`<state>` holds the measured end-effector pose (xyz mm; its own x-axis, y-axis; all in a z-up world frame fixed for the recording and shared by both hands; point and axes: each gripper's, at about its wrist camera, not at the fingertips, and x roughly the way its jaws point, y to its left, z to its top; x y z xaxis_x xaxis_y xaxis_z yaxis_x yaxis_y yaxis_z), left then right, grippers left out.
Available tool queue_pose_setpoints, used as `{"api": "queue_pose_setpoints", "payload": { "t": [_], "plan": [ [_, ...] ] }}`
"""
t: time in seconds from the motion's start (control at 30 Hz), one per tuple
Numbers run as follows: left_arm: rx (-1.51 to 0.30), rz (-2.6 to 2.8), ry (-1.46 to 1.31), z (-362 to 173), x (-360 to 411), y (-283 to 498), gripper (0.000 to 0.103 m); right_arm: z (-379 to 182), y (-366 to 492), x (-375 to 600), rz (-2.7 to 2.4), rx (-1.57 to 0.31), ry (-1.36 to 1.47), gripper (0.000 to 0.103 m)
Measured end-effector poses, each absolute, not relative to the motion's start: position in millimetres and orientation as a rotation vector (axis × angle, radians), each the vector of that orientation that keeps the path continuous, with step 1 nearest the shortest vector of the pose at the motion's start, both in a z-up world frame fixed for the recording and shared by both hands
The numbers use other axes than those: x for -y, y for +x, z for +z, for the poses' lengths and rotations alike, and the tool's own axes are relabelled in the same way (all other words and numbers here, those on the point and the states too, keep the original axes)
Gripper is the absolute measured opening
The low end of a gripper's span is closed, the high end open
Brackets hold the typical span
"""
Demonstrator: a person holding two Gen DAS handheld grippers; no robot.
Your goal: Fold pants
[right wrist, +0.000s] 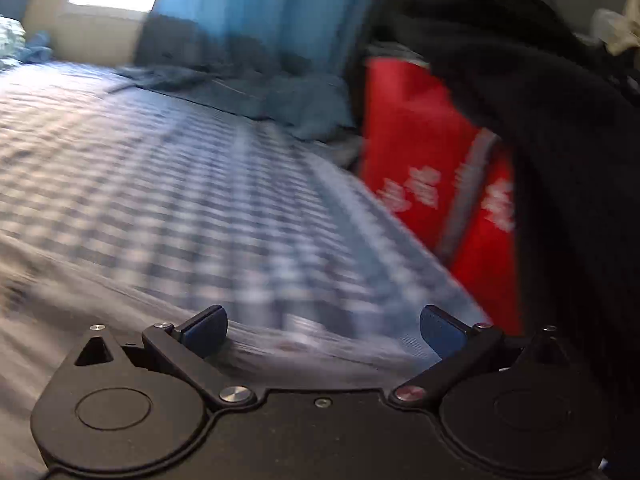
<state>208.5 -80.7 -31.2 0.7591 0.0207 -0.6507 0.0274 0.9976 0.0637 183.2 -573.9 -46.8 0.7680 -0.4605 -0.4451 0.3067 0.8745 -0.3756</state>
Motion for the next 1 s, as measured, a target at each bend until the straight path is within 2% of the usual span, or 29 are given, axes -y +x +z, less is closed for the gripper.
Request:
{"api": "queue_pose_setpoints", "payload": {
  "t": [0.13, 0.37, 0.57, 0.67, 1.0],
  "plan": [
    [-0.682, -0.107, 0.081, -23, 130, 211, 0.103, -42, 143, 614, -0.526, -0.518, -0.204, 0.102],
    [-0.628, -0.391, 0.089, -21, 243, 211, 0.103, -46, 79, 606, -0.457, -0.487, -0.166, 0.102],
    [-0.636, -0.571, 0.116, -41, 316, 203, 0.103, -47, 73, 645, -0.206, -0.474, 0.377, 0.102],
    [-0.641, -0.576, 0.175, -55, 335, 201, 0.103, -55, 84, 661, -0.219, -0.531, 0.523, 0.1],
    [-0.661, -0.574, 0.171, -64, 332, 203, 0.103, -69, 85, 667, -0.223, -0.414, 0.65, 0.096]
  ]
}}
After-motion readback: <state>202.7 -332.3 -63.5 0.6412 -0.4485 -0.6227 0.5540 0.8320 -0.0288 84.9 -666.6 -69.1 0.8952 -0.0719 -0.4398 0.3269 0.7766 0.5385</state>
